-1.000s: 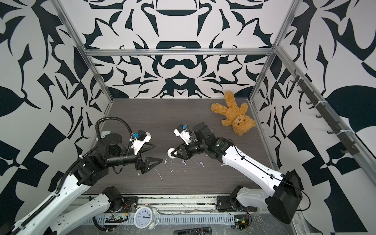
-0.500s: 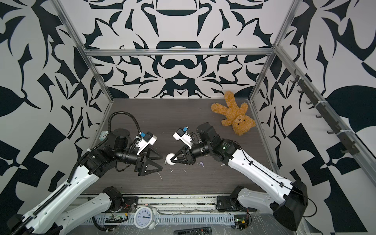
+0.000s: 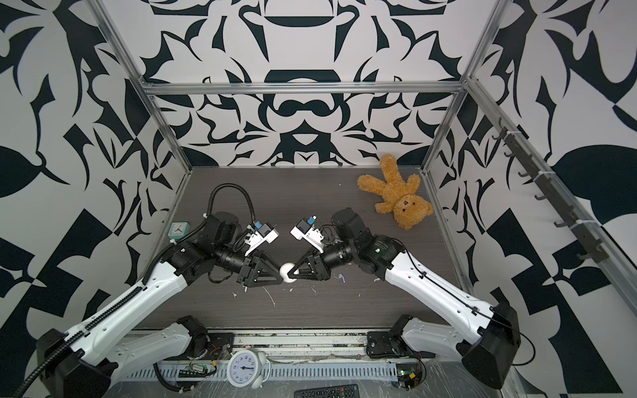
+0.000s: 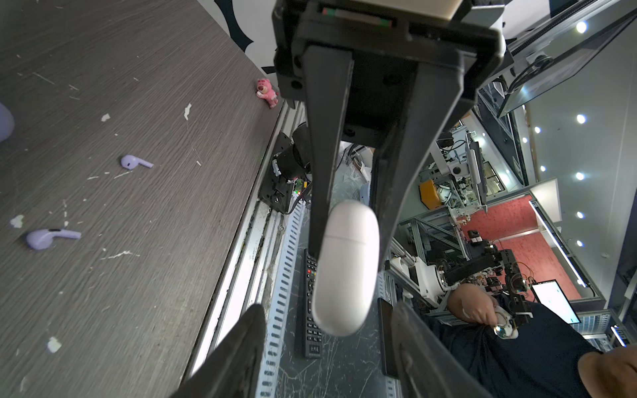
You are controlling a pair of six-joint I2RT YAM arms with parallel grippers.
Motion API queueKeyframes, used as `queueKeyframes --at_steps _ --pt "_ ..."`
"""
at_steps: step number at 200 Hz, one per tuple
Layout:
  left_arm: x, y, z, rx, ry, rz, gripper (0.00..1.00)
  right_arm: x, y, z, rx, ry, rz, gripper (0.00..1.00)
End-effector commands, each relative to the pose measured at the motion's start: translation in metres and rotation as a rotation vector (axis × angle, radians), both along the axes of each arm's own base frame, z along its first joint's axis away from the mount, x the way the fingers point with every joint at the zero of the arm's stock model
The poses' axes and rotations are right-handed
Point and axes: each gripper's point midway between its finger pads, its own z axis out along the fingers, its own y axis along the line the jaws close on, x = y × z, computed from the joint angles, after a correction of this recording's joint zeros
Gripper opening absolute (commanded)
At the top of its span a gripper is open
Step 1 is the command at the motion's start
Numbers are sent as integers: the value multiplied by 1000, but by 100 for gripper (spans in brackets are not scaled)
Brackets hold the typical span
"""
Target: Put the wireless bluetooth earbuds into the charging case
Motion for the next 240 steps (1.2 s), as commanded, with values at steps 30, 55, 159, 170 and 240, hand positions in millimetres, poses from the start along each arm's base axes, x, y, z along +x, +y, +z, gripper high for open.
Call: queueKeyframes --at_steps 30,55,159,170,240 --pt "0 -4 8 -36 33 -42 49 0 8 16 56 -29 24 0" --pt "1 -5 8 -35 47 -42 45 2 11 13 47 -21 19 0" --pt "3 -7 5 -30 70 -47 24 9 14 6 15 -20 -11 0" --pt "4 -8 5 -26 73 -43 21 11 15 4 9 -17 -16 0" --pt "7 -9 -1 -3 75 -25 5 8 15 11 25 -30 -10 22"
